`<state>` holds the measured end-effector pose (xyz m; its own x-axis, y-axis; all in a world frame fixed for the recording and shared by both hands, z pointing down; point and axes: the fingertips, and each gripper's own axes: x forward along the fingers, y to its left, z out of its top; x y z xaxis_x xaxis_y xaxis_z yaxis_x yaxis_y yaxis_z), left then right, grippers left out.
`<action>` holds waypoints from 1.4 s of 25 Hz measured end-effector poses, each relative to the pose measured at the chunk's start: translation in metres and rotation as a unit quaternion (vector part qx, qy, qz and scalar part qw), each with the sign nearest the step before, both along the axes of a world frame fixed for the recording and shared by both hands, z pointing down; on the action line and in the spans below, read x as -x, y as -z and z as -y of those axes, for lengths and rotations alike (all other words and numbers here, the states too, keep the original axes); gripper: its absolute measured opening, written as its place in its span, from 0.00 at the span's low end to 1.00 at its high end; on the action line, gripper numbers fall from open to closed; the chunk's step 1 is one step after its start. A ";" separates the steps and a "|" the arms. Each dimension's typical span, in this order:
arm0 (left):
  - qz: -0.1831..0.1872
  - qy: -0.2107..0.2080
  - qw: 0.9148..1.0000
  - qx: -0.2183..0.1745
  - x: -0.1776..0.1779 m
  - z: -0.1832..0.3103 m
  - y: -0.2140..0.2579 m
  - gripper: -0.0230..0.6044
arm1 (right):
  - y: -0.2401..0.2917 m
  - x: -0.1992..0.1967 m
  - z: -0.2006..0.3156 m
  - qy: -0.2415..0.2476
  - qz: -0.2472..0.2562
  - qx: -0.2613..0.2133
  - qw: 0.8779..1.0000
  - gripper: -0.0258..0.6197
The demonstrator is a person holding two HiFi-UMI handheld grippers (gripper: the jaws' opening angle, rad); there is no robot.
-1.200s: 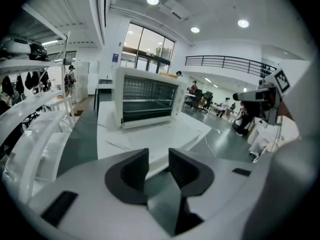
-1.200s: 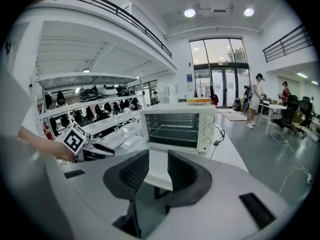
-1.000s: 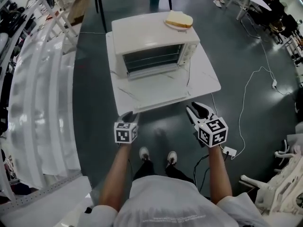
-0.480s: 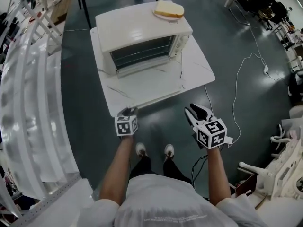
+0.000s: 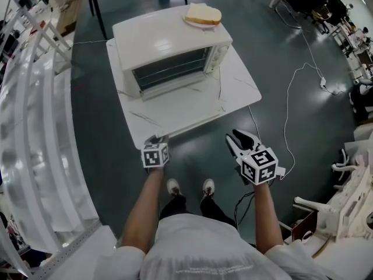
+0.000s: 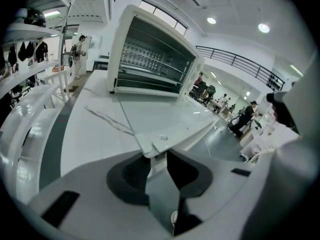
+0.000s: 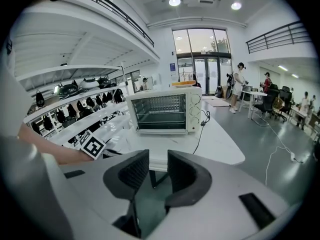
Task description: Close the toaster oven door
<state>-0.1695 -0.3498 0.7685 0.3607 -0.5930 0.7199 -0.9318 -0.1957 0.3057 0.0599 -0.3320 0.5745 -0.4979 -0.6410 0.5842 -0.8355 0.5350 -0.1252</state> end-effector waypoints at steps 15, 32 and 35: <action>-0.044 -0.008 0.996 -0.079 0.003 0.012 0.065 0.21 | 0.034 0.020 0.019 -0.011 0.016 -0.049 0.999 0.21; -0.008 0.097 0.977 -0.190 0.035 0.087 0.184 0.20 | 0.053 0.044 0.121 0.140 0.066 -0.063 0.986 0.21; -0.005 0.132 0.970 -0.203 0.042 0.102 0.197 0.19 | 0.054 0.039 0.135 0.155 0.069 -0.062 0.983 0.21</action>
